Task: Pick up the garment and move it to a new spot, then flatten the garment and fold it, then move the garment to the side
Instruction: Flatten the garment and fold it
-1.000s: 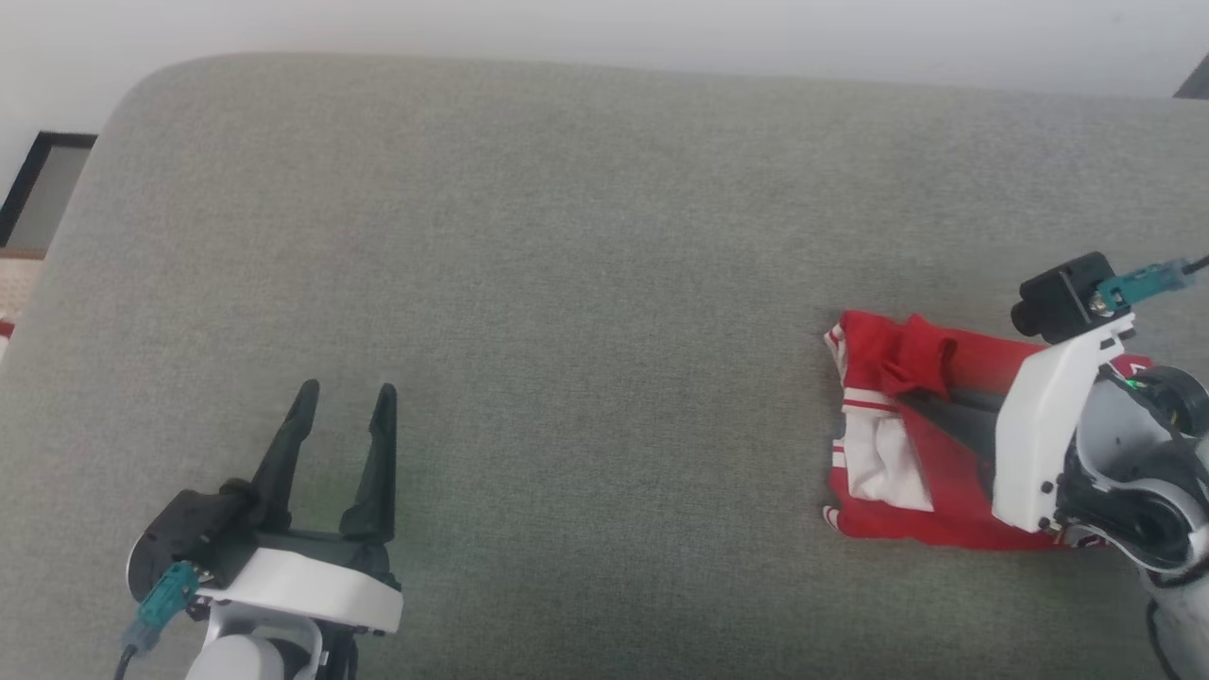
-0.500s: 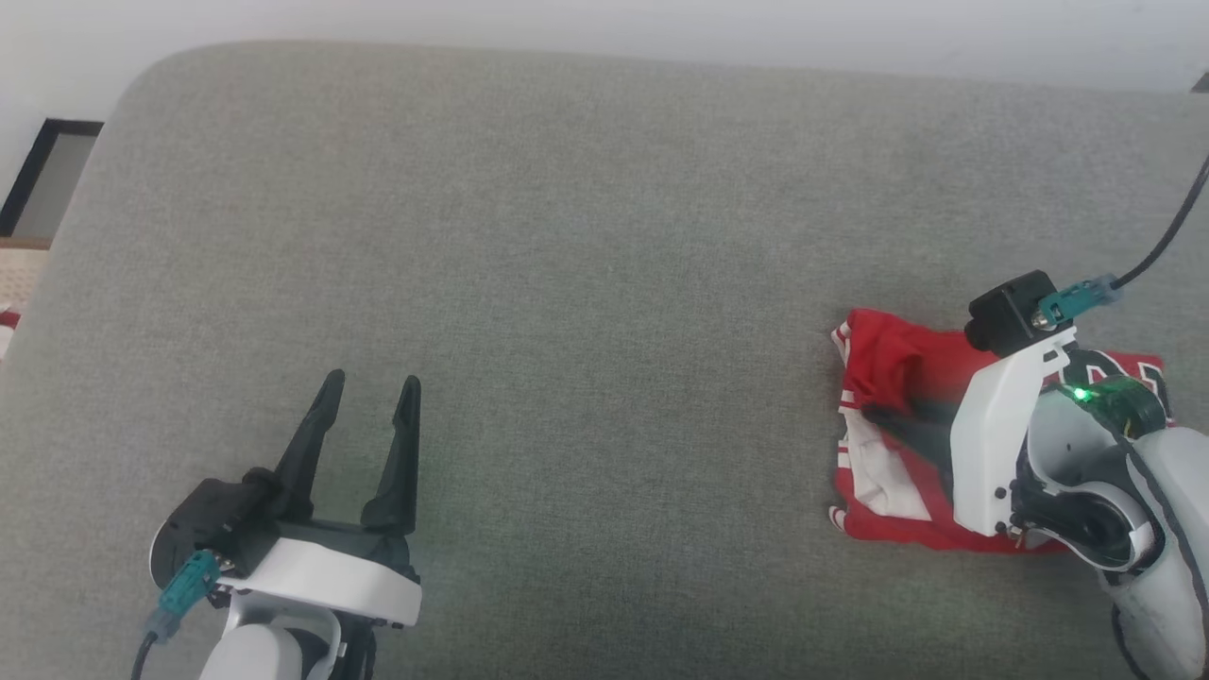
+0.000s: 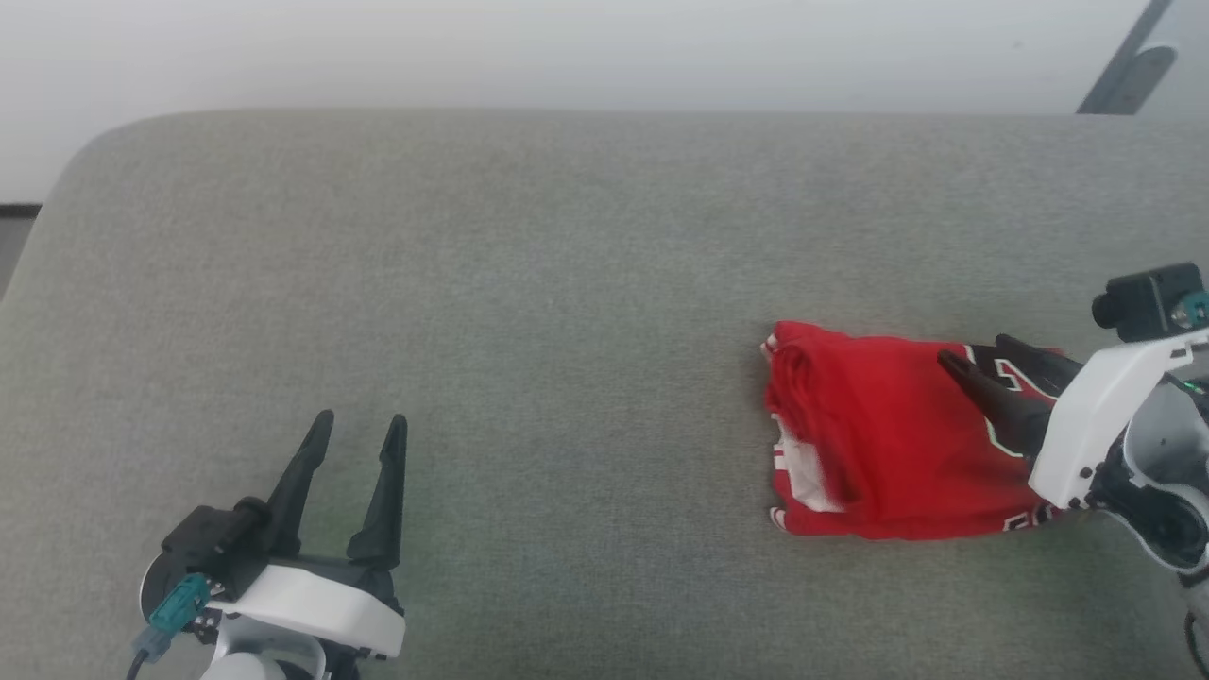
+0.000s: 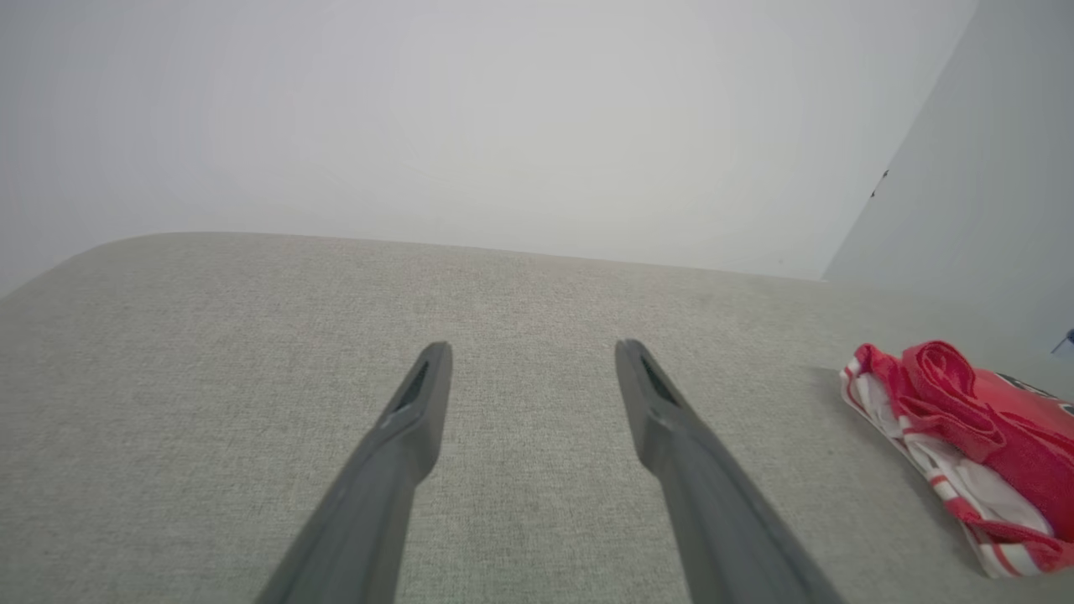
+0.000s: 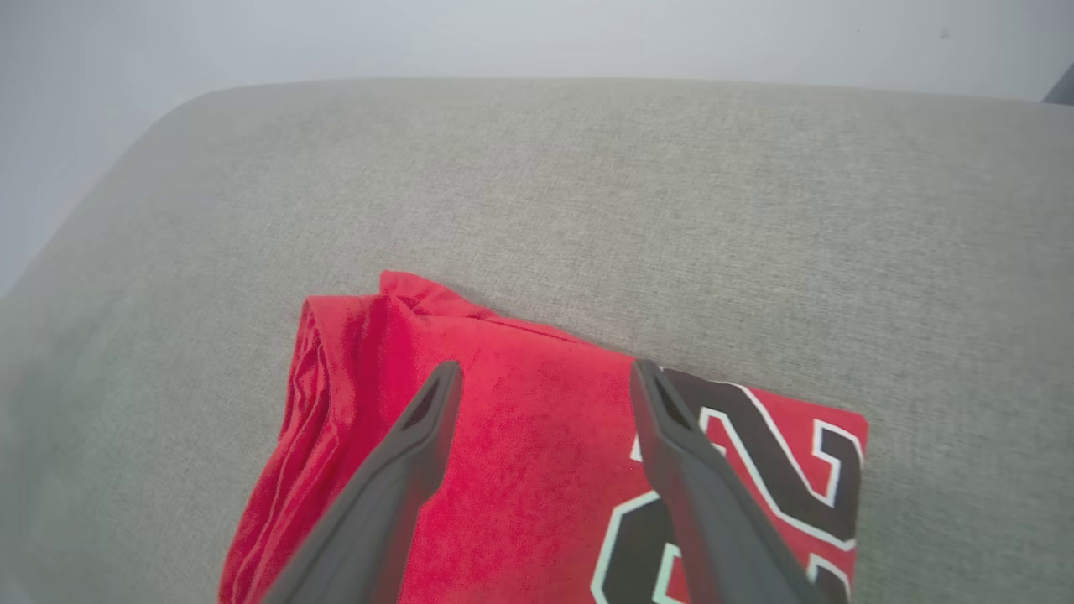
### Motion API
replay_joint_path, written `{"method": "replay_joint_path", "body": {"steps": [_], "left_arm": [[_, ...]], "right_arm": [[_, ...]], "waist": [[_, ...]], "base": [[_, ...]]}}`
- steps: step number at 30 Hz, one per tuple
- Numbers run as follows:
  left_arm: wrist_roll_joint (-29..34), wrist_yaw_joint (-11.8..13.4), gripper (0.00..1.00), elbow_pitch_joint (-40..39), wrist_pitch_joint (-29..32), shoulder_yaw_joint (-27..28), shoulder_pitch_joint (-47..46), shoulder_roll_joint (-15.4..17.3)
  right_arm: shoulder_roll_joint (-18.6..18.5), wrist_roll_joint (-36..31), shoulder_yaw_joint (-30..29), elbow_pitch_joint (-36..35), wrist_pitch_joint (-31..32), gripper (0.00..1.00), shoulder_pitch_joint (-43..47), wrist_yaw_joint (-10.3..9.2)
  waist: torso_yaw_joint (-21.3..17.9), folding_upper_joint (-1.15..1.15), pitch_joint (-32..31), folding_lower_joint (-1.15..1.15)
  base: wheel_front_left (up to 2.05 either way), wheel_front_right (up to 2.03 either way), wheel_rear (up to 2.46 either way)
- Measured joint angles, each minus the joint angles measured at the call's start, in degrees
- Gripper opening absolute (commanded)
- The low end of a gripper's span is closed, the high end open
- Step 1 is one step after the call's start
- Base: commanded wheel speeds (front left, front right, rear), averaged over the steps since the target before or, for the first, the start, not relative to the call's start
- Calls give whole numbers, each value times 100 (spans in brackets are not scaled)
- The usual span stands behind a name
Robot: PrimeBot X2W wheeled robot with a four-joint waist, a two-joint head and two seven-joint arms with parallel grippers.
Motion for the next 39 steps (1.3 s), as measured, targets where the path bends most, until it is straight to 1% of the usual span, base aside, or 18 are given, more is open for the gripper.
{"method": "replay_joint_path", "body": {"steps": [3, 6, 12, 16, 21, 24, 29, 34, 39], "left_arm": [[-14, 0, 100, 113, 0, 22, 18, 25], [-41, 0, 100, 190, 0, 53, 32, 77], [-71, 0, 100, 259, 0, 220, 273, 146], [-66, 0, 100, 210, 0, 356, 593, 147], [-34, 0, 100, 107, 0, 506, 898, 197], [-11, 0, 100, -9, 0, 589, 1078, 231], [55, 0, 100, -213, 0, 748, 1405, 200], [124, 0, 100, -477, 0, 899, 1724, 76], [154, 0, 100, -625, 0, 1007, 1905, -18]], "right_arm": [[68, -74, 108, 315, -713, 100, 5, 0], [112, -277, 276, 626, -1421, 100, -1, 0], [344, -773, 455, 1266, -2732, 100, -3, 1], [465, -987, 354, 1481, -3278, 100, 297, 1], [531, -1168, 37, 1386, -3495, 100, 765, 1], [556, -1278, -145, 1173, -3544, 100, 1098, 1], [592, -1438, -444, 793, -3561, 100, 1658, 1], [621, -1618, -882, 322, -3421, 100, 2119, 1], [771, -1845, -1302, -135, -3218, 100, 2447, 1]], "waist": [[-100, 0, -97, 0], [-186, 0, -206, 0], [-313, 0, -546, 0], [-350, 0, -873, 0], [-356, 0, -1127, 0], [-356, 0, -1165, 0], [-400, 0, -1157, 0], [-468, 0, -1126, 0], [-508, 0, -1113, 0]], "base": [[0, 0, 0], [0, 0, 0], [0, 0, 0], [0, 0, 0], [0, 0, 0], [0, 0, 0], [0, 0, 0], [0, 0, 0], [0, 0, 0]]}}
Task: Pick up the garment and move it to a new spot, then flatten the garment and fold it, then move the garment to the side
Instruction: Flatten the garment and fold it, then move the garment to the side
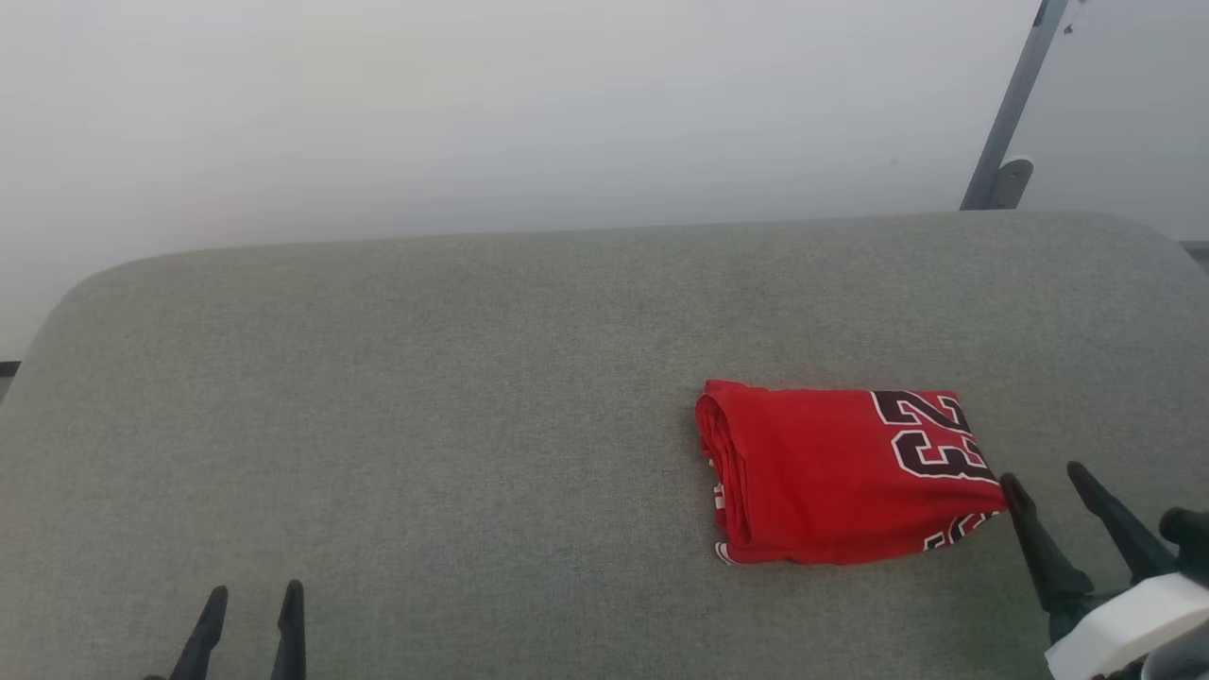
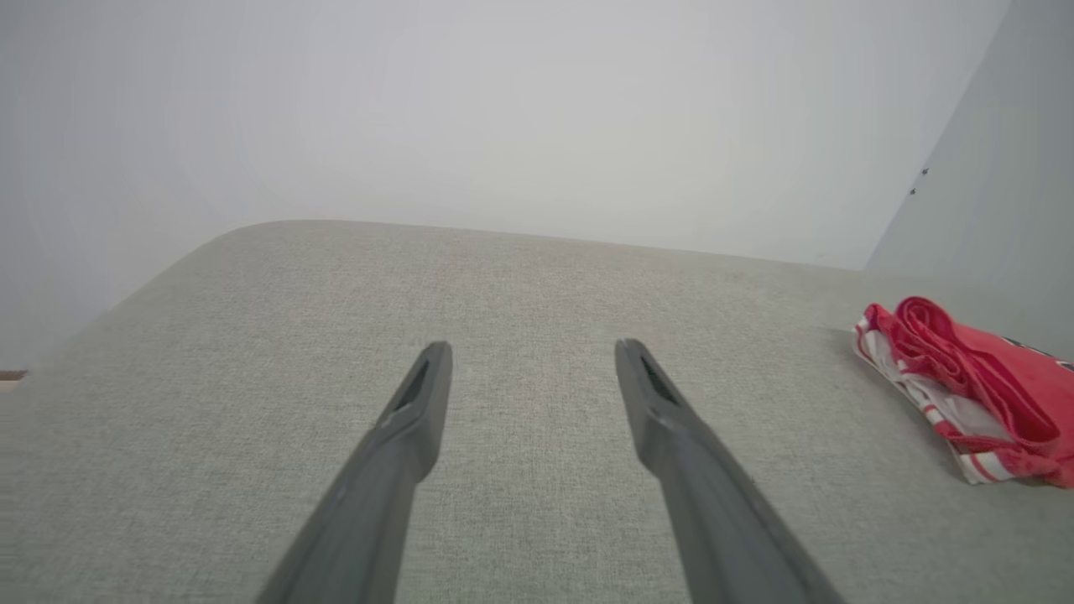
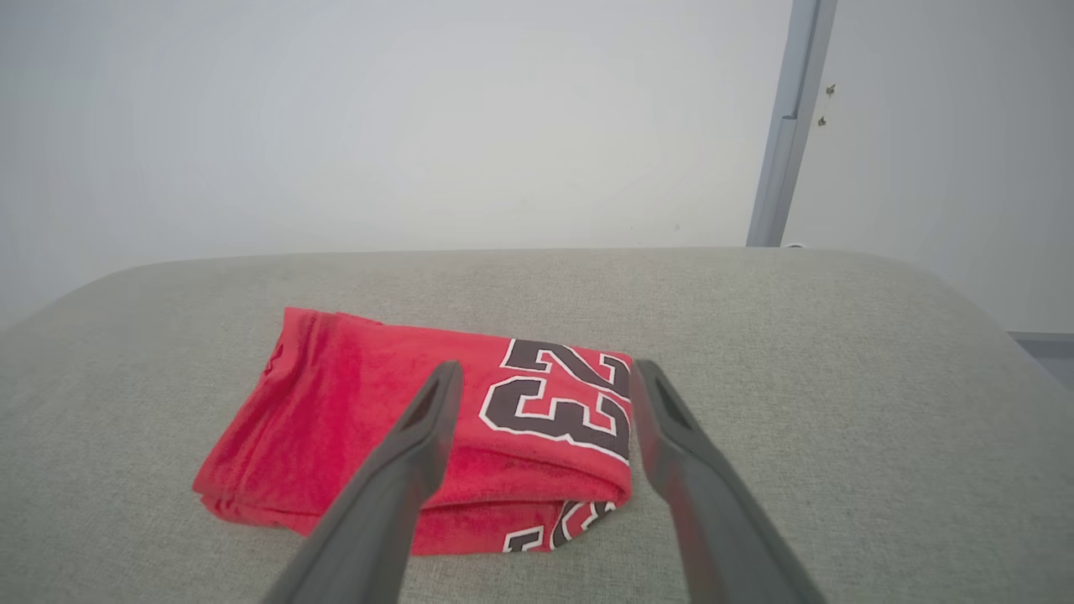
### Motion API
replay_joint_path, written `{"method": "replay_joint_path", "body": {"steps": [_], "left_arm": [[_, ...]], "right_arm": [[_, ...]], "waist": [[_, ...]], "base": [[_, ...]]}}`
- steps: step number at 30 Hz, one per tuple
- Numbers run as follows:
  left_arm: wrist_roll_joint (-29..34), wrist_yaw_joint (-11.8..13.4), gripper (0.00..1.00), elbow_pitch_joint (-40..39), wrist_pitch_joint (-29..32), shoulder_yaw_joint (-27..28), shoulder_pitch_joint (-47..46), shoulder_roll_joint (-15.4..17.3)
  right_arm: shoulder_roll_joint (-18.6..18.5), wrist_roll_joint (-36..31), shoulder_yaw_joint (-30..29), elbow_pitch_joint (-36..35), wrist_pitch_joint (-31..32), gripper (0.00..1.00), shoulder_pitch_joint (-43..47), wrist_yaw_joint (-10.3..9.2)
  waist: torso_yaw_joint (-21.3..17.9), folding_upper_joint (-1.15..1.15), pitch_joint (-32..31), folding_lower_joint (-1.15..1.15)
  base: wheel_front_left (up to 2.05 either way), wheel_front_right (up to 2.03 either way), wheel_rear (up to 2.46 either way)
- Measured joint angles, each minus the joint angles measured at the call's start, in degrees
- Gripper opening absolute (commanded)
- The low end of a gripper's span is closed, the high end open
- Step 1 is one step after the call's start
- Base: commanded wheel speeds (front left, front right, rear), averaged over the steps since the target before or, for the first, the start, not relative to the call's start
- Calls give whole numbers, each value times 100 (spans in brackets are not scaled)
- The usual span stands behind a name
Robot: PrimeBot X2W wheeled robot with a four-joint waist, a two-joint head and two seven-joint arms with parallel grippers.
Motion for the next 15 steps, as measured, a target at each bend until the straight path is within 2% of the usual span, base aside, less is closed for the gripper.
{"method": "replay_joint_path", "body": {"steps": [15], "left_arm": [[91, 0, 100, -55, 0, -47, 19, -75]], "right_arm": [[352, -401, -608, -717, 535, 100, 363, 0]], "waist": [[12, 0, -27, 0]], "base": [[0, 0, 0]]}}
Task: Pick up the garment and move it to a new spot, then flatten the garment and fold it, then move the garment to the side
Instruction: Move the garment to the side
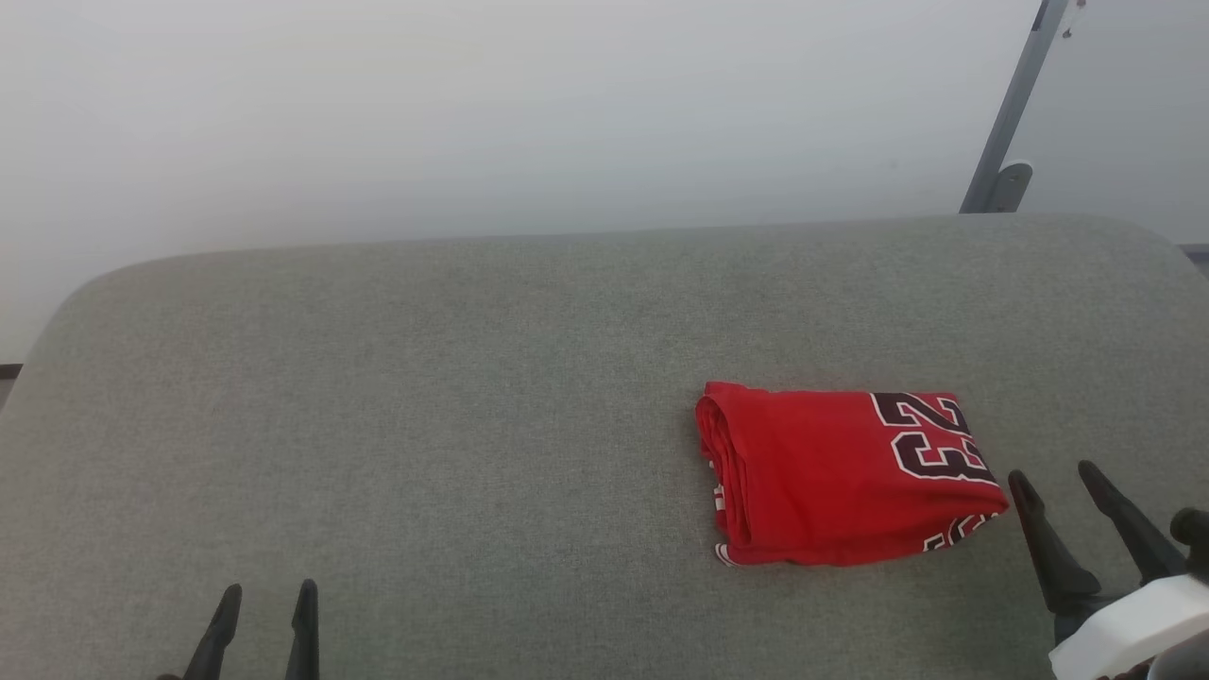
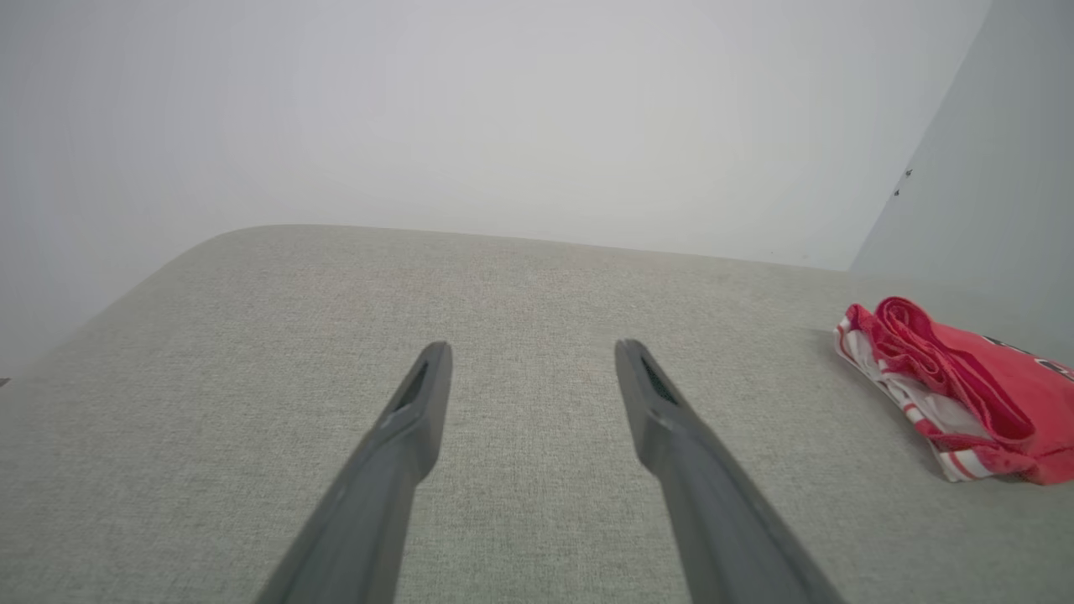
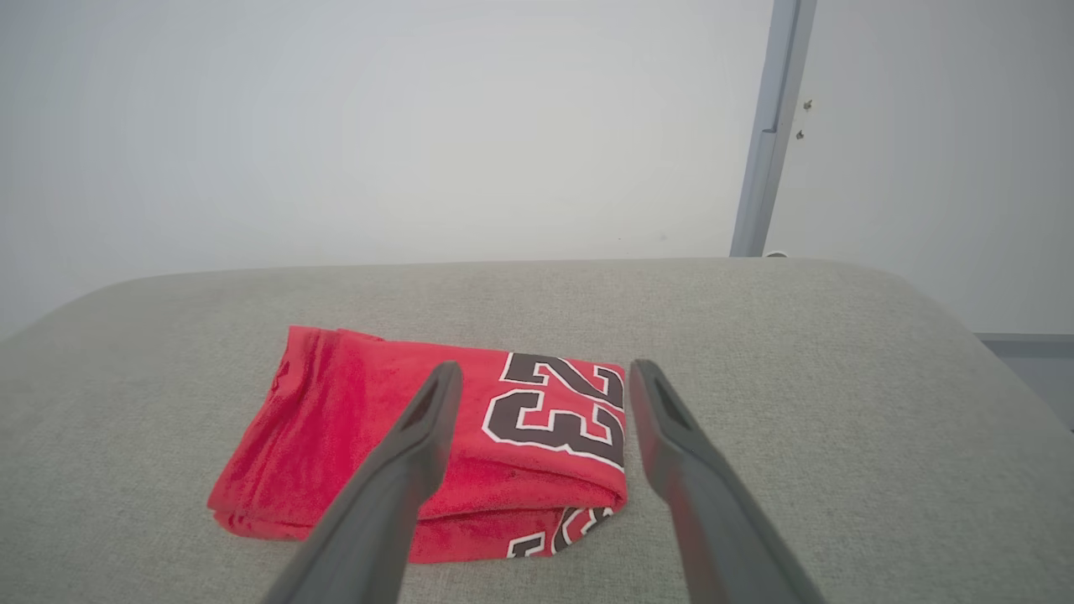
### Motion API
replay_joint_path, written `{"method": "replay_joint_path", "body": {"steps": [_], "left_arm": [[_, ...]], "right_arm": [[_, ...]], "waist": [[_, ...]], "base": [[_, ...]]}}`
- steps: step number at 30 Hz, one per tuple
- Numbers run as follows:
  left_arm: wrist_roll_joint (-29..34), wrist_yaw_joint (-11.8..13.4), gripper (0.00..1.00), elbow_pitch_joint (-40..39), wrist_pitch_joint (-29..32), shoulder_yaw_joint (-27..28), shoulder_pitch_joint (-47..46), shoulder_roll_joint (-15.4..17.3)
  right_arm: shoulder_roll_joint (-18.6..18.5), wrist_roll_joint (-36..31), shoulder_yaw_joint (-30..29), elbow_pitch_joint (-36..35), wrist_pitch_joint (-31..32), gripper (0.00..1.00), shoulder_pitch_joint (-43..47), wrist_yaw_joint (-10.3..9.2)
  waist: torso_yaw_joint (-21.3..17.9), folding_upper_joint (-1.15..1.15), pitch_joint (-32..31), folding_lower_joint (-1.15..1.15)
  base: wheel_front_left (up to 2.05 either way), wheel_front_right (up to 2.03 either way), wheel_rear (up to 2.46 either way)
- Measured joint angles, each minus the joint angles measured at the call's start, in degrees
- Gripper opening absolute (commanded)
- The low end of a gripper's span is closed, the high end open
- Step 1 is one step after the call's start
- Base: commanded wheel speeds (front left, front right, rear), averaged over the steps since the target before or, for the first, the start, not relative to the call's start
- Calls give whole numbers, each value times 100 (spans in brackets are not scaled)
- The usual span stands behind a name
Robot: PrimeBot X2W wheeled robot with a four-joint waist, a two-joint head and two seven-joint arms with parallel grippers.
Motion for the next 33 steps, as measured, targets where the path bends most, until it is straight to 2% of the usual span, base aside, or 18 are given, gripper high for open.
{"method": "replay_joint_path", "body": {"steps": [6, 14, 17, 21, 27, 29, 33], "left_arm": [[19, 0, 100, -14, 0, -101, -69, 2], [23, 0, 100, 66, 0, -516, -714, 40], [44, 0, 100, 73, 0, -621, -943, 40], [49, 0, 100, 149, 0, -875, -1423, 60], [15, 0, 100, 221, 0, -1069, -2005, 121], [3, 0, 100, 216, 0, -1122, -2196, 127], [-1, 0, 100, 191, 0, -1173, -2388, 123]], "right_arm": [[-53, -3, -85, 25, 494, 100, -125, 0], [-701, 189, -27, 427, 1697, 100, -1177, 0], [-840, 258, -36, 605, 1961, 100, -1569, 0], [-996, 537, 160, 1059, 2605, 100, -2256, 0], [-1236, 1412, 737, 1602, 4062, 100, -2744, 0], [-1419, 1558, 897, 1679, 4529, 100, -2910, 0], [-1470, 1588, 1053, 1733, 4965, 100, -3041, 0]], "waist": [[27, 0, 91, 0], [122, 0, 450, 0], [164, 0, 601, 0], [264, 0, 940, 0], [457, 0, 1398, 0], [543, 0, 1593, 0], [613, 0, 1844, 0]], "base": [[0, 0, 0], [0, 0, 0], [0, 0, 0], [0, 0, 0], [0, 0, 0], [0, 0, 0], [0, 0, 0]]}}
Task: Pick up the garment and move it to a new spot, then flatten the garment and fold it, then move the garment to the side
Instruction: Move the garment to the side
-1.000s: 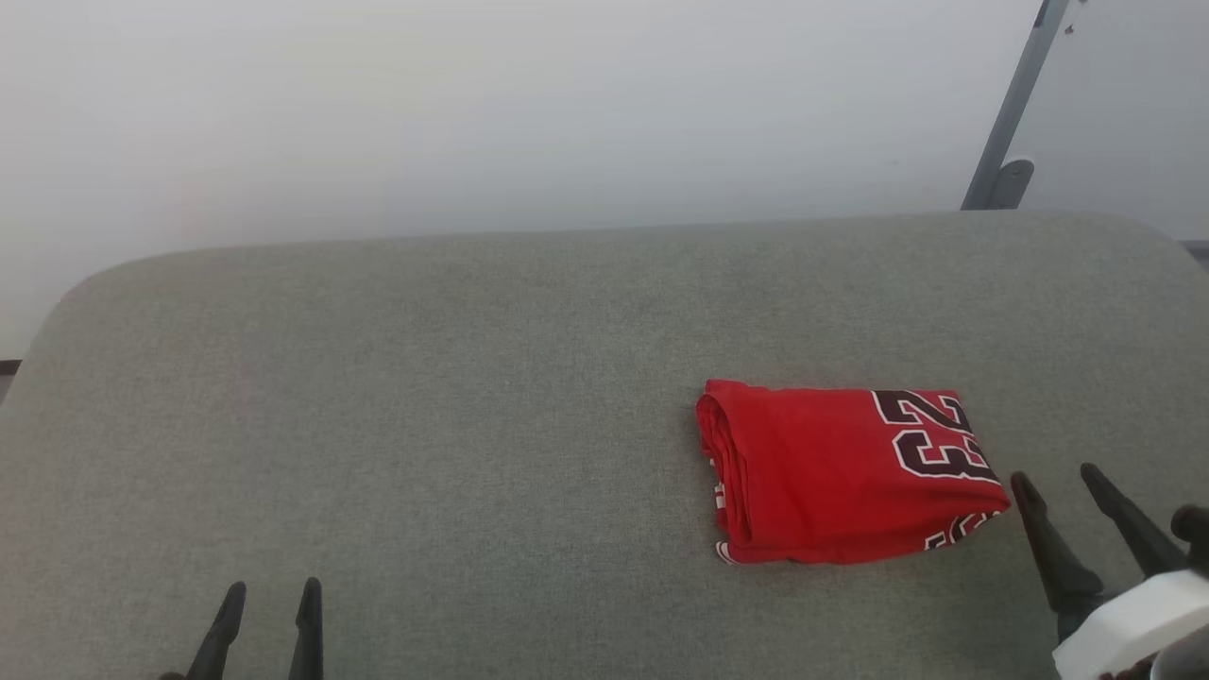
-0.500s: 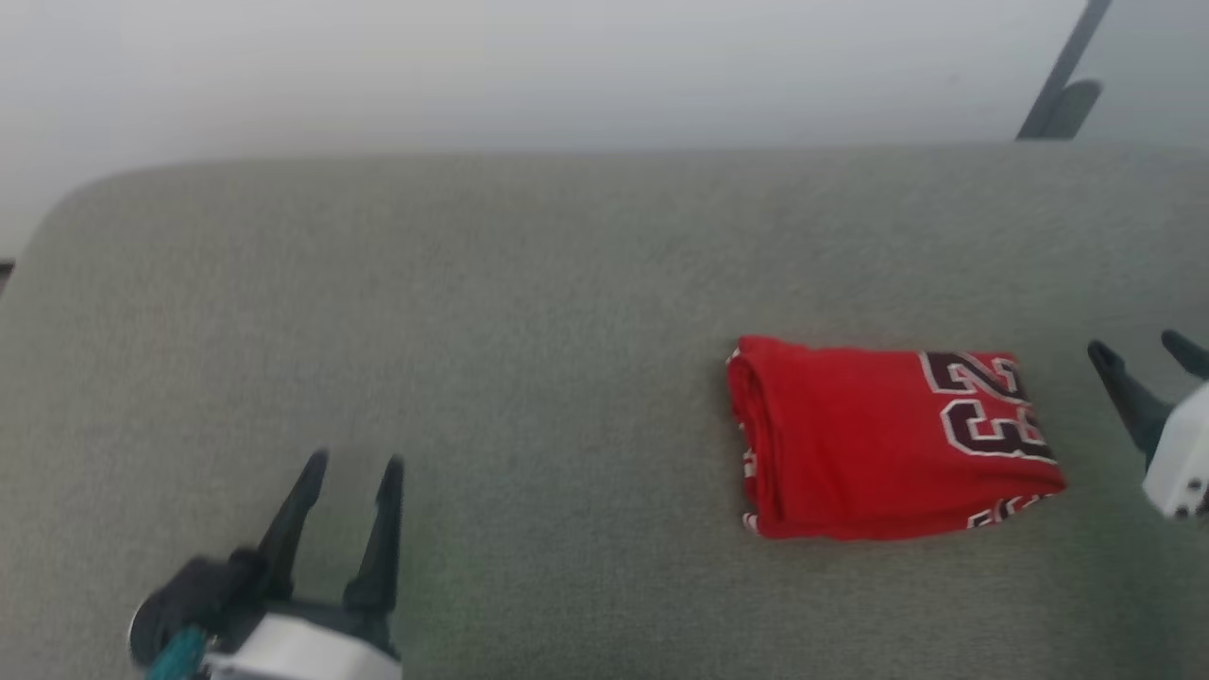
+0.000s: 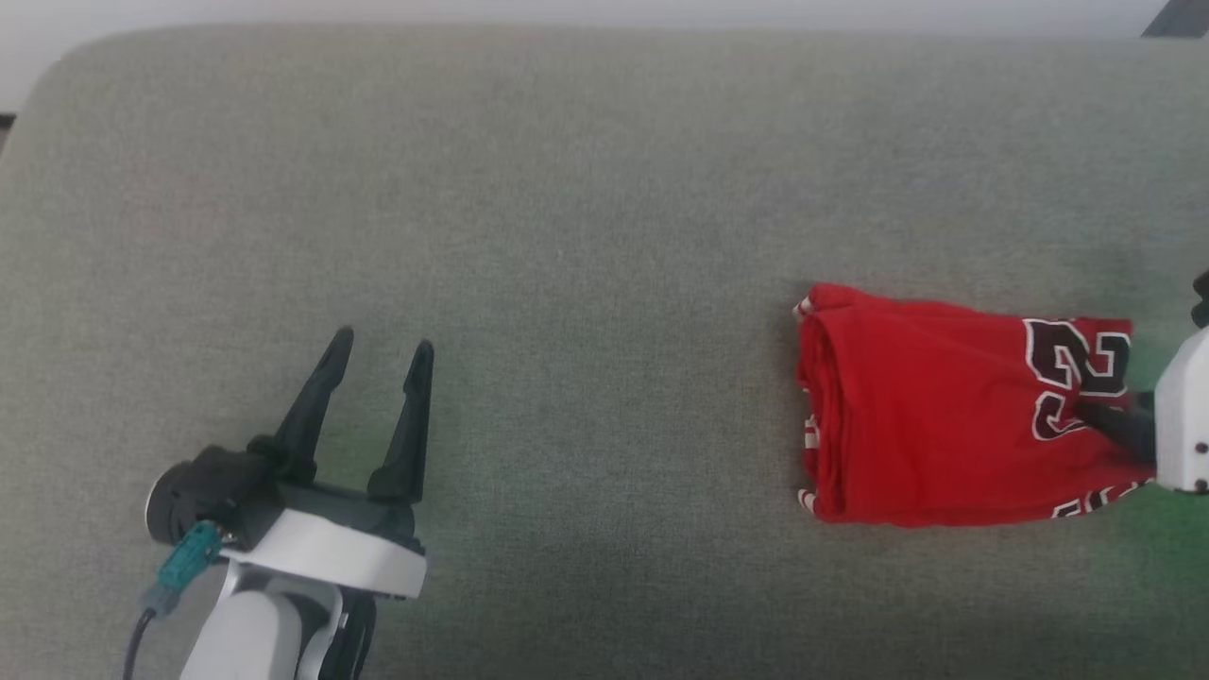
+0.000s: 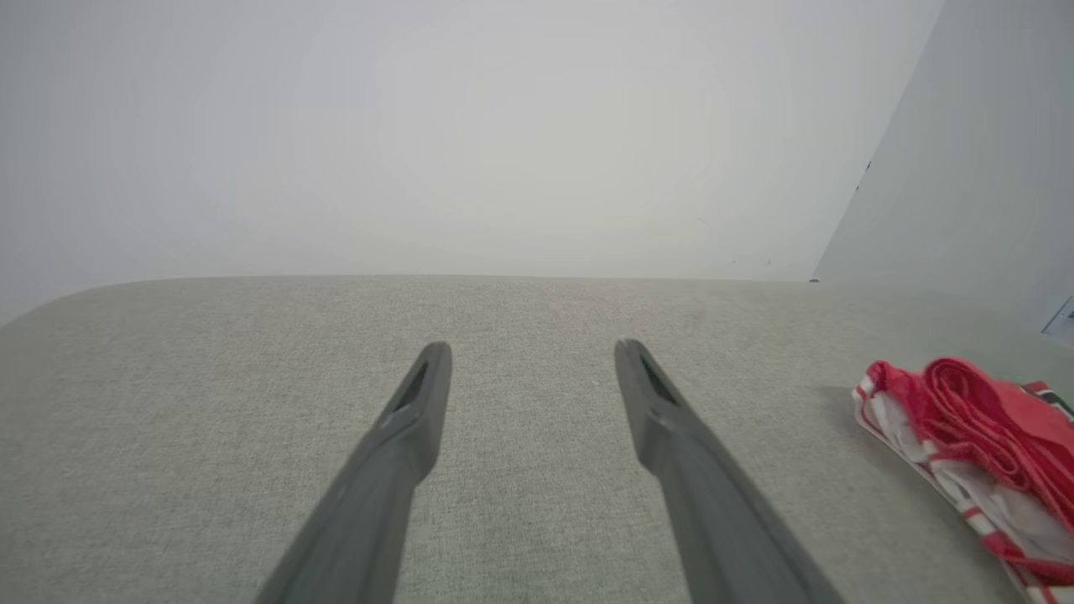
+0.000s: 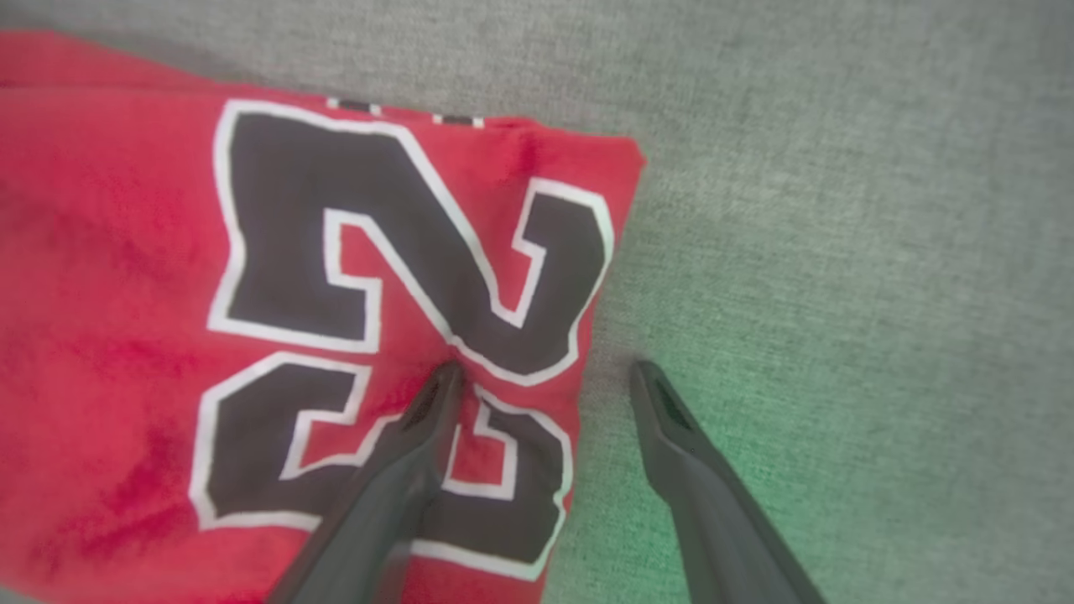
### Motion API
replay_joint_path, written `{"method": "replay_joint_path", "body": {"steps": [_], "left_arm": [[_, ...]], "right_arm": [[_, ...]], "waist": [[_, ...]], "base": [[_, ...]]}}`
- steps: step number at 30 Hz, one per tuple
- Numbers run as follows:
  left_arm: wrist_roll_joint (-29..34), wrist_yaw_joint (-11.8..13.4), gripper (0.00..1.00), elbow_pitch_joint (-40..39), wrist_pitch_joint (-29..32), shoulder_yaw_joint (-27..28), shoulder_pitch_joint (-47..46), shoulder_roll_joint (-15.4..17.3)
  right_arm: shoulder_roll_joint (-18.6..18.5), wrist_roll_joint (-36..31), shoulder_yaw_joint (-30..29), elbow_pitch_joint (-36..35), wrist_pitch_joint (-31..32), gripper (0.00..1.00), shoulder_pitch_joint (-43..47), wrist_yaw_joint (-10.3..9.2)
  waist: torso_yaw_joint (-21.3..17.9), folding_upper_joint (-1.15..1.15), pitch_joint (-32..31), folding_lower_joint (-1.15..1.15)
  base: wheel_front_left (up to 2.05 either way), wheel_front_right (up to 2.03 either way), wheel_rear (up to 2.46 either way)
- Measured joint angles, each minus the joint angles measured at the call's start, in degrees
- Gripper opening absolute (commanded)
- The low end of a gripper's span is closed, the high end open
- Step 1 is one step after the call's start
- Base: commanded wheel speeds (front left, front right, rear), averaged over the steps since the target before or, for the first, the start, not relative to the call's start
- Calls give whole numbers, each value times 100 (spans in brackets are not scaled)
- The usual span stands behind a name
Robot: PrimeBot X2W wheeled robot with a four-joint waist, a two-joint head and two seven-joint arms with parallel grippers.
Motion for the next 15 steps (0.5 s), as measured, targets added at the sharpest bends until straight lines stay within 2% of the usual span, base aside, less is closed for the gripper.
{"method": "replay_joint_path", "body": {"steps": [4, 5, 6, 7, 8, 15], "left_arm": [[-9, 0, 100, 3, 0, -77, -158, -4], [-9, 0, 100, 8, 0, -89, -201, 1], [-8, 0, 100, 11, 0, -97, -239, 5], [-8, 0, 100, 16, 0, -103, -272, 12], [-5, 0, 100, 18, 0, -110, -308, 24], [5, 0, 100, -3, 0, -137, -447, 149]], "right_arm": [[-47, 94, 64, -14, 367, 100, -128, 0], [-56, 102, 60, -29, 387, 62, -148, 1], [-55, 102, 57, -43, 387, 33, -159, 1], [-59, 102, 60, -80, 382, 11, -169, 0], [-57, 102, 43, -100, 323, 0, -175, 1], [99, 143, -145, -171, -220, 0, -197, 15]], "waist": [[32, 0, 218, 0], [34, 0, 266, 0], [34, 0, 306, 0], [32, 0, 338, 0], [27, 0, 365, 0], [-164, 0, 443, 0]], "base": [[0, 0, 0], [0, 0, 0], [0, 0, 0], [0, 0, 0], [0, 0, 0], [0, 0, 0]]}}
